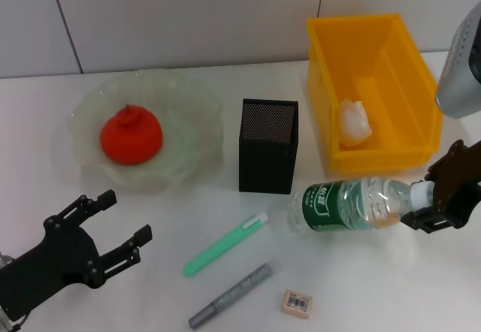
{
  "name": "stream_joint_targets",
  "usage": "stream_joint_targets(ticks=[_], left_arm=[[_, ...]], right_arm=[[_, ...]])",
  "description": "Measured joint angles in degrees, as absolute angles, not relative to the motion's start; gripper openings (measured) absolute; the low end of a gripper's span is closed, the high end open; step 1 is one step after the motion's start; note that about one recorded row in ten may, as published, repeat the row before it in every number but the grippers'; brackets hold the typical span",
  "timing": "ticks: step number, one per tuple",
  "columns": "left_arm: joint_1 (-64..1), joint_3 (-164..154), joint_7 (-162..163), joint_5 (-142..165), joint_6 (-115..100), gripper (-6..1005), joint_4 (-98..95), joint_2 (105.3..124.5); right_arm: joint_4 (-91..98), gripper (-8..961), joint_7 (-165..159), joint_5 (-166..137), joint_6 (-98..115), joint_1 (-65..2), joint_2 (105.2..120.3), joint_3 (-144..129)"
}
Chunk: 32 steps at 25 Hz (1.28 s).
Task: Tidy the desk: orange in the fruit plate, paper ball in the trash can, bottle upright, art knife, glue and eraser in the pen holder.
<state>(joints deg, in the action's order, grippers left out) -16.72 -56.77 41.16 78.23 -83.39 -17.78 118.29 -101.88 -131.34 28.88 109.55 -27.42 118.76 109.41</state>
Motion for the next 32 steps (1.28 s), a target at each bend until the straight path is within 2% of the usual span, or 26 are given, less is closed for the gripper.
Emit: stream_joint_targets(ticks=[27, 32], left_arm=[[-16.6, -56.8, 41.0, 78.2, -83.3, 827, -17.8, 118.30], [-16.6, -56.8, 41.0, 78.2, -83.3, 827, -17.7, 118.30]], right_arm=[[-101.8, 415, -131.9, 30.4, 108.5, -29.9, 118.56, 110.1], [-101.8, 375, -131.9, 30.4, 108.6, -30.1, 118.56, 109.9]])
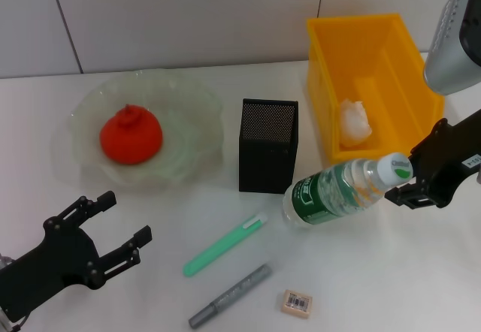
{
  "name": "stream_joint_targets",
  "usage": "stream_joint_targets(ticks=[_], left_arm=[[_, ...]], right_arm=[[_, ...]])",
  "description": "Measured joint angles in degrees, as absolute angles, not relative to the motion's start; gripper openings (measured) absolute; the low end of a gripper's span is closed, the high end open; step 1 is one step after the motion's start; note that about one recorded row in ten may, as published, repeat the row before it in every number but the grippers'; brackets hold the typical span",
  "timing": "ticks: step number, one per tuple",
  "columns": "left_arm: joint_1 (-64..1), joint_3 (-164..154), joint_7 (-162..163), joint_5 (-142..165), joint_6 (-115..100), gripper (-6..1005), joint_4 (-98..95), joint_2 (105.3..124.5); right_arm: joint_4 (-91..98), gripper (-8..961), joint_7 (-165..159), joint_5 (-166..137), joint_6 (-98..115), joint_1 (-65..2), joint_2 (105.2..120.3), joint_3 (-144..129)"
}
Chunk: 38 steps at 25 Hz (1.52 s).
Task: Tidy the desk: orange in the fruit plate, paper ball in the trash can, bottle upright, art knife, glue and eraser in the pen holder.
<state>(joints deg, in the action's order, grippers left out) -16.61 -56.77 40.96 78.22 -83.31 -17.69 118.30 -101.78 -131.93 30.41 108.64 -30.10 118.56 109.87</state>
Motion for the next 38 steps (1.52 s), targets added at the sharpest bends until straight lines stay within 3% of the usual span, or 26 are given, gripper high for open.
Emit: stream_joint_targets(ticks=[10, 14, 19, 38], left_arm=[[-16.6, -56.8, 40.9, 78.2, -83.3, 827, -17.7, 118.30], [-16.6, -56.8, 40.9, 78.2, -83.3, 827, -17.6, 118.30], [-16.5, -56.8, 40.9, 78.2, -83.4, 827, -17.5, 118.30], [-16.2, -56.8, 41.0, 78.2, -83.4, 827, -17.8, 118.30]], right_arm=[[-101.7, 251, -131.9, 30.3, 108.0, -30.2, 118.56, 109.9], [-101.7, 37, -131.9, 30.3, 107.8, -30.6, 118.56, 109.9], [-101.1, -1, -131.9, 30.3, 107.3, -31.0, 118.56, 109.8], [-100.0, 6, -131.9, 30.2, 107.0, -33.6, 118.60, 109.5]])
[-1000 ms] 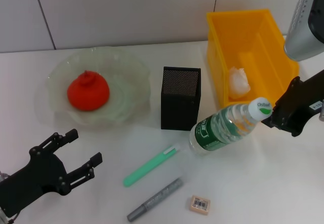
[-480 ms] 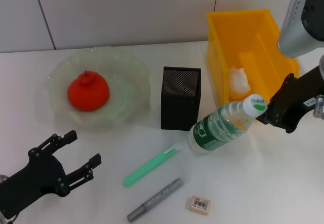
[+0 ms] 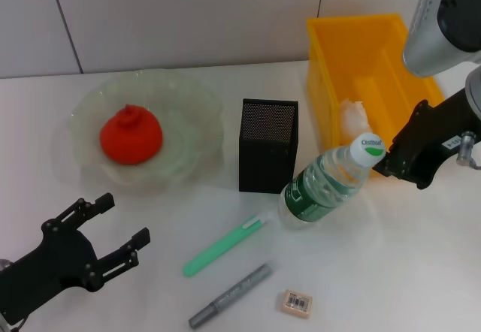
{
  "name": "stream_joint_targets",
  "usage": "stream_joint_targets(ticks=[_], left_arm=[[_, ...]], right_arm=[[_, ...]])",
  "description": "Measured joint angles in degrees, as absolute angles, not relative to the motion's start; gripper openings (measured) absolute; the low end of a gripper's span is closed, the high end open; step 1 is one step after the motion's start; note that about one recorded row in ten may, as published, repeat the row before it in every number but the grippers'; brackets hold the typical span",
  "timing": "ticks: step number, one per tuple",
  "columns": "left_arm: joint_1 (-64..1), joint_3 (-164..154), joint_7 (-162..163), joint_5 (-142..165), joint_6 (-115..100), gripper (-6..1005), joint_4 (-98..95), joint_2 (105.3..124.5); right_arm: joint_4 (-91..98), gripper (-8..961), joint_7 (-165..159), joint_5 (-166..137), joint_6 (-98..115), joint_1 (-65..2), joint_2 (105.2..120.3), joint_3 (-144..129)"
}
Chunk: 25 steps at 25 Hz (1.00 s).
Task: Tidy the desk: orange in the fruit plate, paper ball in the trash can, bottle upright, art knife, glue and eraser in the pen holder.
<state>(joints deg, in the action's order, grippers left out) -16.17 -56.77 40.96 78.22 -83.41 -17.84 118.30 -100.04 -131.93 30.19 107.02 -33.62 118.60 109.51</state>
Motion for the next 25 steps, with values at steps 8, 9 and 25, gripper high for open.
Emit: stream_joint_targets(ticks=[8, 9, 25], left_arm=[[-16.1, -56.8, 40.9, 78.2, -83.4, 827, -17.7, 118.30], [-16.1, -56.8, 40.9, 78.2, -83.4, 827, -17.7, 118.30], [-16.1, -56.8, 40.9, 78.2, -83.5, 827, -17.6, 118.30]], right_arm=[[-98.5, 8, -131.9, 29.9, 106.0, -34.6, 118.56, 109.5], [-98.5, 9, -131.9, 29.9, 105.8, -34.7, 118.56, 109.4], [-96.6, 14, -131.7, 29.8, 104.6, -36.1, 118.47, 109.3]])
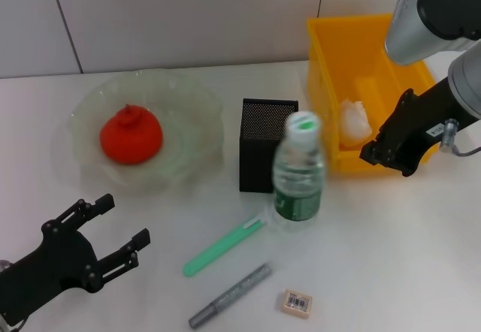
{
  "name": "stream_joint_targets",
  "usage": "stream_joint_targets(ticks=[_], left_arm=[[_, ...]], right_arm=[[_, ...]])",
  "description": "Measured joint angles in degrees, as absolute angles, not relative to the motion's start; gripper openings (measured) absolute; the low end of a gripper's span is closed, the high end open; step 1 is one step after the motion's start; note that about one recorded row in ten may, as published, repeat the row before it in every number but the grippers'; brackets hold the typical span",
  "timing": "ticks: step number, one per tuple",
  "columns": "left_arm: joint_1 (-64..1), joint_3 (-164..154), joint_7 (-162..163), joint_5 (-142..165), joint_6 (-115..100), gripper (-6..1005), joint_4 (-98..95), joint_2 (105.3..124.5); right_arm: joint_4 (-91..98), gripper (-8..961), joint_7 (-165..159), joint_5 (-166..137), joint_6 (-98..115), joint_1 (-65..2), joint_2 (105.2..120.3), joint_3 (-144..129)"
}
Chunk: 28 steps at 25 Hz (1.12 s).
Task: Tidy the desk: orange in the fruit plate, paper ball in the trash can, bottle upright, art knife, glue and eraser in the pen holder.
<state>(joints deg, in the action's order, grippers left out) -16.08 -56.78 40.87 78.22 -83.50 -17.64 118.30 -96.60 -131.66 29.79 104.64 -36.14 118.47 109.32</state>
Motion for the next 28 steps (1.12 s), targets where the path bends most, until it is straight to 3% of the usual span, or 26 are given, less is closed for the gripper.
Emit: stream_joint_targets(ticks=[13, 22, 28], left_arm=[[-16.1, -56.8, 40.9, 78.2, -83.5, 827, -17.8, 118.30], [-16.0, -56.8, 40.9, 78.2, -83.6, 827, -17.5, 118.30], [-16.0, -56.8, 41.1, 78.2, -83.7, 827, -17.5, 118.29]], right_arm=[[-98.5, 19, -133.3, 30.5, 104.9, -36.7, 118.40, 111.4], [-104.9, 22, -137.0, 30.5, 110.2, -39.2, 117.54, 117.8], [-104.3, 230, -141.1, 30.4, 113.1, -43.6, 116.31, 117.7]])
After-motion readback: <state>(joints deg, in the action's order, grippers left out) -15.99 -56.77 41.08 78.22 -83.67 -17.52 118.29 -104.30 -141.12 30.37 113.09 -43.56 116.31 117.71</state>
